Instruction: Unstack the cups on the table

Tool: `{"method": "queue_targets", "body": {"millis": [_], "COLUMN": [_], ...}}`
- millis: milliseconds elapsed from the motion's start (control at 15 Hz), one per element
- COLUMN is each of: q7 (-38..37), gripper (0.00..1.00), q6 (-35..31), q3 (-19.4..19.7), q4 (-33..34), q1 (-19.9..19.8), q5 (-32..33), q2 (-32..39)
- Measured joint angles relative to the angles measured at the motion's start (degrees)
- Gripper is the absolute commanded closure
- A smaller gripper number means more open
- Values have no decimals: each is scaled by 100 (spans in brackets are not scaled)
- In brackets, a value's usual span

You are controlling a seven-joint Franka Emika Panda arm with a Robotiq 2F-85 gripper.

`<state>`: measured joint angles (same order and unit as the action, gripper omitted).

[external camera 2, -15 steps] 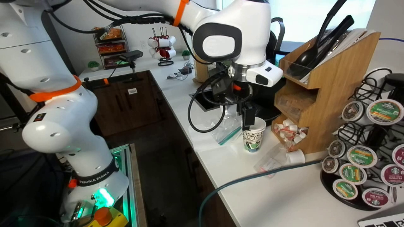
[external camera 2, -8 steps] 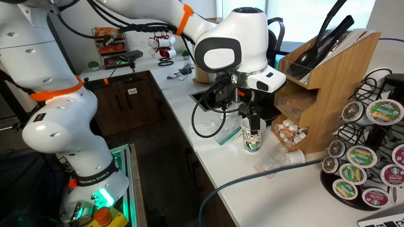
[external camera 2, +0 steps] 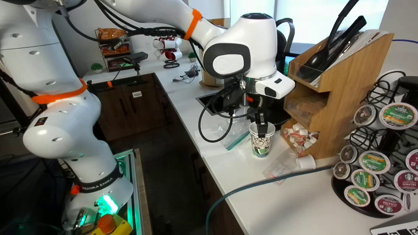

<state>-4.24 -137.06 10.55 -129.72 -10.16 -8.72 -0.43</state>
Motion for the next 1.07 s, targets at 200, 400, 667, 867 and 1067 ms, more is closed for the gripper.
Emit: {"method": "queue_targets", "body": {"millis": [200,400,667,867,1067], "q7": [-65,-154,-215,-14,755], "gripper": [94,100,99,99,99], "q6": [0,-1,0,97,596], "q3": [-1,1,0,12,52], "q4": [0,1,4,58,193], "q1": [0,-2,-2,-7,-15], "q5": [21,59,73,-183,-1003], "q2": [34,57,57,28,-52]}}
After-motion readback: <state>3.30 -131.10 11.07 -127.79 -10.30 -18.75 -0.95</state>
